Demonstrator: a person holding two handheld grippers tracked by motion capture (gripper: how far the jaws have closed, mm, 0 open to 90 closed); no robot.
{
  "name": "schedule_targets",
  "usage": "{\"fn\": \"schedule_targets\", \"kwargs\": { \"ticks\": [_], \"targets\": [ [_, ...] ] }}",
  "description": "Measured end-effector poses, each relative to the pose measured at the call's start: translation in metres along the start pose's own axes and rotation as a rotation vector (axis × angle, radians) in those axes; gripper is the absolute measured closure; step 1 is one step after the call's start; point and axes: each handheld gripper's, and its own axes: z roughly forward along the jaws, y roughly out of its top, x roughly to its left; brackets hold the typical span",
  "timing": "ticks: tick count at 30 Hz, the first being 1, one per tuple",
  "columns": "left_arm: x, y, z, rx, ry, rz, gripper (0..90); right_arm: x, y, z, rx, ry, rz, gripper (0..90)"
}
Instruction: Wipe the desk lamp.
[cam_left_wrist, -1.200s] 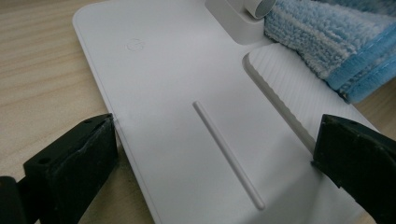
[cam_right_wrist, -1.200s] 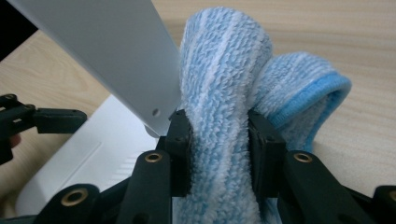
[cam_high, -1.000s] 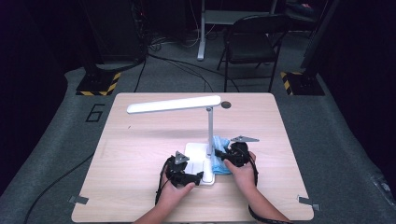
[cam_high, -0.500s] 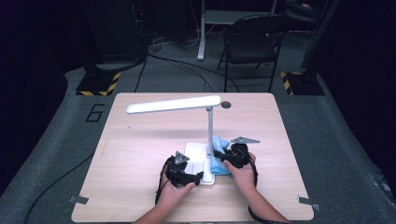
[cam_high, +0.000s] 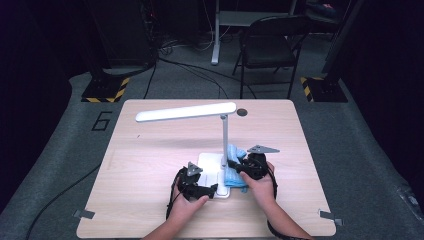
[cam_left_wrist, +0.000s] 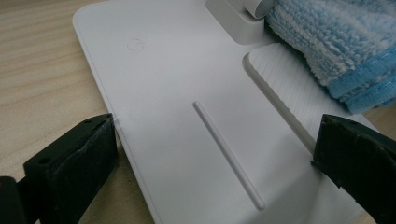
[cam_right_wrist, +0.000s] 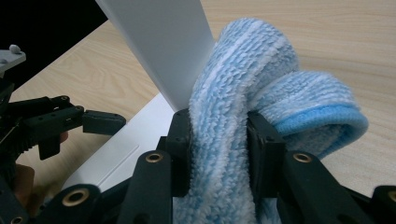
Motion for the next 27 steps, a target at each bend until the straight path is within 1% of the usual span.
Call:
{"fn": "schedule_targets", "kwargs": {
  "ticks": [1, 2, 6, 9, 12, 14, 17, 22, 24, 25, 27],
  "targets": [
    [0.000, 0.000, 0.000, 0.000, 0.000, 0.000, 0.0, -0.001, 0.001, 0.000, 0.004, 0.002, -0.013, 65.7],
    [0.000, 0.000, 0.000, 0.000, 0.000, -0.001, 0.0, 0.000, 0.002, 0.000, 0.009, 0.001, -0.007, 65.7],
    [0.000, 0.000, 0.000, 0.000, 0.000, 0.000, 0.0, 0.002, 0.008, -0.004, 0.025, 0.003, -0.020, 65.7],
    [0.000, 0.000, 0.000, 0.000, 0.000, 0.000, 0.0, 0.006, 0.016, -0.009, 0.046, 0.008, -0.011, 65.8],
    [0.000, 0.000, 0.000, 0.000, 0.000, 0.000, 0.0, 0.011, 0.028, -0.016, 0.046, 0.025, -0.015, 65.7],
    [0.000, 0.000, 0.000, 0.000, -0.001, 0.000, 0.0, 0.014, 0.034, -0.020, 0.054, 0.028, -0.019, 65.7],
    [0.000, 0.000, 0.000, 0.000, 0.000, 0.000, 0.0, 0.021, 0.048, -0.030, 0.057, 0.040, -0.022, 65.6],
    [0.000, 0.000, 0.000, 0.001, -0.003, -0.002, 0.0, 0.031, 0.072, -0.045, 0.042, 0.054, -0.042, 65.3],
    [0.000, 0.000, 0.000, 0.001, -0.003, -0.002, 0.0, 0.036, 0.085, -0.052, 0.025, 0.065, -0.061, 65.3],
    [0.000, 0.000, 0.000, 0.001, -0.003, -0.002, 0.0, 0.038, 0.089, -0.055, 0.016, 0.066, -0.063, 65.3],
    [0.000, 0.000, 0.000, 0.001, -0.003, 0.007, 0.0, 0.042, 0.100, -0.062, -0.006, 0.073, -0.081, 65.3]
  ]
}}
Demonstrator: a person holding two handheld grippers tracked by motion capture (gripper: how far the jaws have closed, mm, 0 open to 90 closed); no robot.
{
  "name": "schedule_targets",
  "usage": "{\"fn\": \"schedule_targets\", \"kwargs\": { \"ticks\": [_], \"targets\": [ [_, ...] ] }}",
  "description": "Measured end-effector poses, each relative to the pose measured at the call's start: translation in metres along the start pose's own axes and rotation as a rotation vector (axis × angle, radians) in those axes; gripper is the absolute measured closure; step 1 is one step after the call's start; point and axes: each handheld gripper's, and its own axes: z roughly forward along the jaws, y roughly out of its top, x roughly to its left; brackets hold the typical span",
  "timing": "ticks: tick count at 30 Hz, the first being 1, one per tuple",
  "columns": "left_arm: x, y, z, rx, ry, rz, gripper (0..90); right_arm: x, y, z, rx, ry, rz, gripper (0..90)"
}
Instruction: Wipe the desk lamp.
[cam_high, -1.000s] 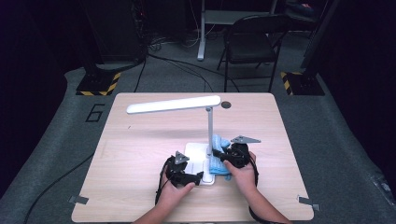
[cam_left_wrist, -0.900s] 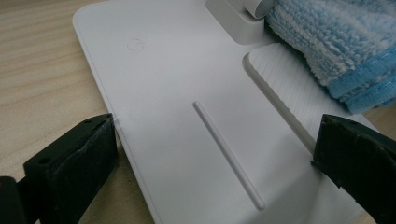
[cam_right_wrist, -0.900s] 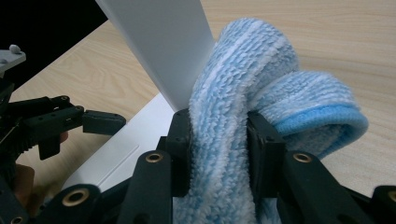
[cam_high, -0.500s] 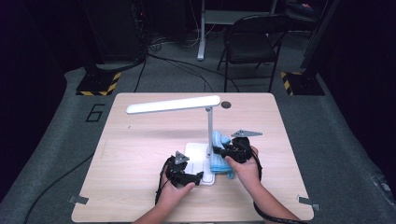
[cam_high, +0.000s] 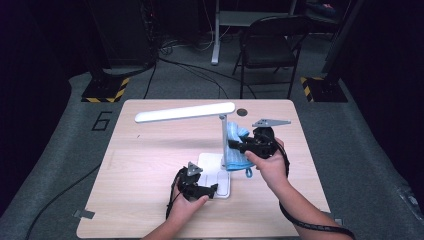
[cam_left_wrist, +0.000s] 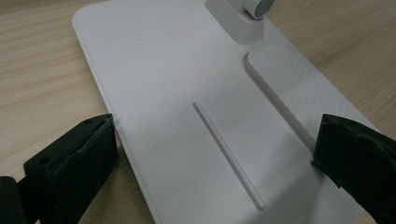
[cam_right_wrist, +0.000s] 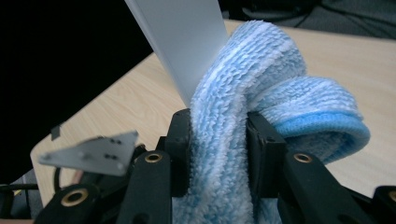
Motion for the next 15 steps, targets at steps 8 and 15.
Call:
{"fn": "schedule_targets", "kwargs": {
  "ticks": [8, 15],
  "targets": [
    [-0.001, 0.000, 0.000, -0.001, -0.001, -0.009, 0.0, 0.013, 0.035, -0.022, -0.085, 0.029, -0.049, 65.3],
    [0.001, 0.000, 0.000, -0.003, -0.002, 0.007, 0.0, 0.023, 0.048, -0.035, -0.168, 0.055, -0.053, 65.1]
  ]
}}
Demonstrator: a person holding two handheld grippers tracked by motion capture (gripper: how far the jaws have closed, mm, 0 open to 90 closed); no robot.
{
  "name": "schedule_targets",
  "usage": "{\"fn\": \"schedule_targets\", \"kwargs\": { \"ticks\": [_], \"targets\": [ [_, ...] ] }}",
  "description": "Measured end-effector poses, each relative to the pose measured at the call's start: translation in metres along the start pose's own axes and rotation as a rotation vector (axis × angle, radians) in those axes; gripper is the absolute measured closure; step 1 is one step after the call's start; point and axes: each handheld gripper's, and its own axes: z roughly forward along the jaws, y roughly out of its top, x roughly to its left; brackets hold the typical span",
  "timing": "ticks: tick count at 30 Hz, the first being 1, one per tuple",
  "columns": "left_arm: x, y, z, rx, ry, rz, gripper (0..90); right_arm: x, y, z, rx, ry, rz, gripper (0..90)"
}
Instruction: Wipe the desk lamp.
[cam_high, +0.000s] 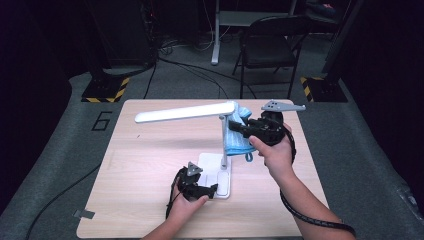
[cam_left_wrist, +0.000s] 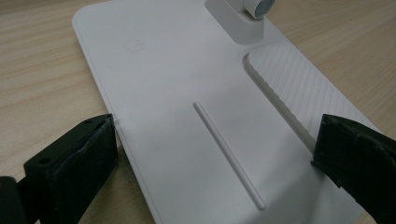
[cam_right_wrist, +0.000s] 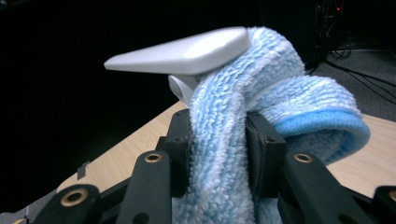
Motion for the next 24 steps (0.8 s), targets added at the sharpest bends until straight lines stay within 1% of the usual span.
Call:
{"fn": "schedule_targets", "kwargs": {
  "ticks": [1, 3, 6, 8, 9, 10, 11, 13, 15, 21, 24],
  "targets": [
    [0.000, 0.000, 0.000, 0.000, 0.000, 0.000, 0.0, 0.001, 0.001, 0.000, -0.007, 0.000, -0.002, 65.0],
    [0.000, 0.000, 0.000, 0.000, 0.000, 0.000, 0.0, 0.002, 0.001, 0.000, -0.004, -0.006, -0.009, 65.0],
    [0.000, 0.000, 0.000, 0.000, 0.000, 0.000, 0.0, 0.003, 0.001, 0.000, 0.004, -0.009, -0.031, 65.0],
    [0.000, 0.000, 0.000, 0.000, 0.000, 0.000, 0.0, 0.006, 0.002, 0.001, 0.023, -0.026, -0.078, 65.1],
    [0.000, 0.000, 0.000, 0.000, 0.000, 0.000, 0.0, 0.008, 0.002, 0.002, 0.033, -0.043, -0.108, 65.2],
    [0.000, 0.000, 0.000, 0.000, 0.000, 0.000, 0.0, 0.009, 0.002, 0.003, 0.046, -0.053, -0.126, 65.2],
    [0.000, 0.000, 0.000, -0.001, 0.000, -0.001, 0.0, 0.011, 0.001, 0.005, 0.049, -0.065, -0.148, 65.3],
    [0.000, 0.000, 0.000, 0.000, 0.000, 0.000, 0.0, 0.012, 0.000, 0.006, 0.059, -0.078, -0.167, 65.5],
    [0.000, 0.000, 0.000, 0.000, 0.000, 0.000, 0.0, 0.011, -0.003, 0.007, 0.059, -0.082, -0.167, 65.6],
    [0.000, 0.000, 0.000, -0.001, -0.001, -0.004, 0.0, 0.007, -0.013, 0.010, 0.080, -0.079, -0.147, 65.8],
    [0.000, 0.000, 0.000, 0.000, 0.000, -0.004, 0.0, 0.003, -0.020, 0.013, 0.095, -0.076, -0.128, 65.8]
  ]
}}
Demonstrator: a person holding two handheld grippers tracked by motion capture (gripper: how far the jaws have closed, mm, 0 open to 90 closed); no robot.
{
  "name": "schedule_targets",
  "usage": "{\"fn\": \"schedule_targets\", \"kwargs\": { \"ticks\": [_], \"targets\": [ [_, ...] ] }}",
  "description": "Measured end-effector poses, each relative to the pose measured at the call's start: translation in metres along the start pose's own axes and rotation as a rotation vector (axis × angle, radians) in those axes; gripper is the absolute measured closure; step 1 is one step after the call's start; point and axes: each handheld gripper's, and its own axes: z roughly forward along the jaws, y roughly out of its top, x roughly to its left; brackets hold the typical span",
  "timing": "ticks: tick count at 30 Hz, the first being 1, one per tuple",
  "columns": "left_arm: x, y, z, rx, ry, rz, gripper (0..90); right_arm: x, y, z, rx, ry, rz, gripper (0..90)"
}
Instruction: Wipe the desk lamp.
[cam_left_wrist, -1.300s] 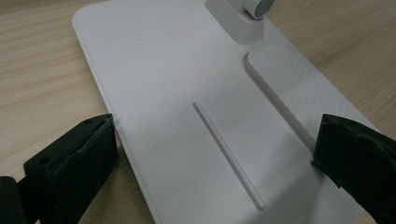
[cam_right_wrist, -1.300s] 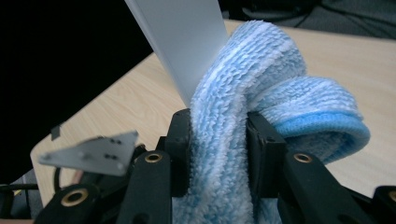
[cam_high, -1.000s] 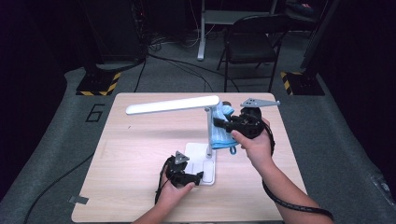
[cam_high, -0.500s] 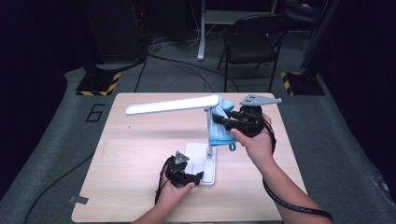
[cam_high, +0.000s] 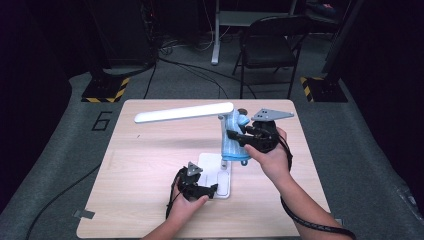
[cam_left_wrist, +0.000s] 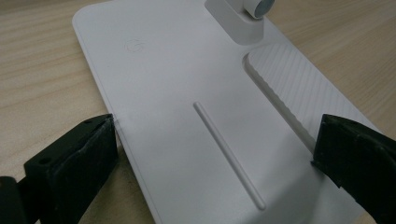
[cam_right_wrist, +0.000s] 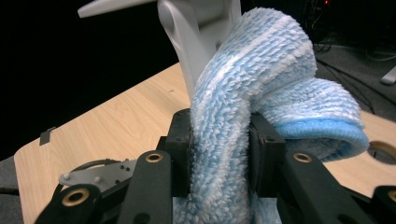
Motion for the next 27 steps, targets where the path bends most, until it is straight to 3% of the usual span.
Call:
{"fn": "schedule_targets", "kwargs": {
  "ticks": [10, 19, 27],
  "targets": [
    [0.000, 0.000, 0.000, 0.003, -0.002, 0.003, 0.0, -0.013, -0.041, 0.019, 0.057, 0.013, 0.073, 65.7],
    [0.000, 0.000, 0.000, 0.004, -0.001, 0.001, 0.0, -0.027, -0.091, 0.043, 0.151, 0.019, 0.156, 65.6],
    [0.000, 0.000, 0.000, 0.004, -0.001, 0.002, 0.0, -0.035, -0.122, 0.062, 0.217, -0.007, 0.170, 62.9]
  ]
}}
